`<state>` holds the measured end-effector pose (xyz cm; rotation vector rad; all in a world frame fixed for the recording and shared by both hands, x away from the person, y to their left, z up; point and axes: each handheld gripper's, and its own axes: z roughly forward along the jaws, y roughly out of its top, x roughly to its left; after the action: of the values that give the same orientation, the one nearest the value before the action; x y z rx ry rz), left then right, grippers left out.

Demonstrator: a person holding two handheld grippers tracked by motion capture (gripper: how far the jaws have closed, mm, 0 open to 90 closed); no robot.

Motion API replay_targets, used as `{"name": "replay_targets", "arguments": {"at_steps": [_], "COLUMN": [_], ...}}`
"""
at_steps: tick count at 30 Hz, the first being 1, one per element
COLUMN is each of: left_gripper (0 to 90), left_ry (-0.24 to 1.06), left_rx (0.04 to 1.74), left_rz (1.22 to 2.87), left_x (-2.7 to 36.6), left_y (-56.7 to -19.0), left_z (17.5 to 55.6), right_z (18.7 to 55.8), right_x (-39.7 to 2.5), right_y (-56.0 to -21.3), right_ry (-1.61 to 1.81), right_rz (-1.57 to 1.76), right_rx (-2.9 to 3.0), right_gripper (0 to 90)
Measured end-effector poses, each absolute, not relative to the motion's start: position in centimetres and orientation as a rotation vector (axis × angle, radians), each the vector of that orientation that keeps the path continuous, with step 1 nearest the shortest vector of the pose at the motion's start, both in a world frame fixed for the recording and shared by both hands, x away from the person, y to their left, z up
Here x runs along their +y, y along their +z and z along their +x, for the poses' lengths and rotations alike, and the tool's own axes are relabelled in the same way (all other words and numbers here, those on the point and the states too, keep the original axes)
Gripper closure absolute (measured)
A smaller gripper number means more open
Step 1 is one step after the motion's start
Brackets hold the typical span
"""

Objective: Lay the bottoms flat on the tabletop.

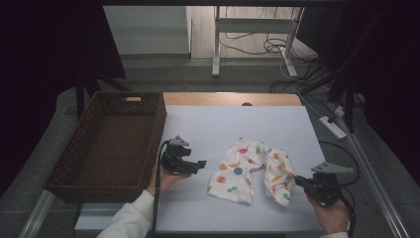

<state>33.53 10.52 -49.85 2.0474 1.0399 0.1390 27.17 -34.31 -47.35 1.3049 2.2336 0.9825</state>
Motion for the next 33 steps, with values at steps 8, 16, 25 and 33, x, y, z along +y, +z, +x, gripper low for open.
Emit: {"name": "replay_targets", "arguments": {"at_steps": [8,16,25,33], "left_gripper": [18.9,18.9,18.9,18.9], "left_ry": [0.137,0.135,0.136,0.134], "left_rx": [1.039,1.040,1.039,1.036], "left_rz": [2.049,2.049,2.054,2.063], "left_x": [10.5,10.5,10.3,10.1], "left_y": [-49.9,-49.9,-50.0,-50.1], "left_z": [33.6,33.6,33.6,33.6], "right_z": [26.6,28.2,28.7,33.8], "right_x": [-34.8,-35.0,-35.5,-35.1], "right_y": [-45.3,-48.0,-45.8,-46.5], "right_ry": [0.973,0.870,1.020,1.010], "right_rz": [1.263,1.346,1.334,1.377], "right_rx": [2.170,2.273,2.169,2.185], "right_gripper": [88.1,84.0,56.4,55.6]}}
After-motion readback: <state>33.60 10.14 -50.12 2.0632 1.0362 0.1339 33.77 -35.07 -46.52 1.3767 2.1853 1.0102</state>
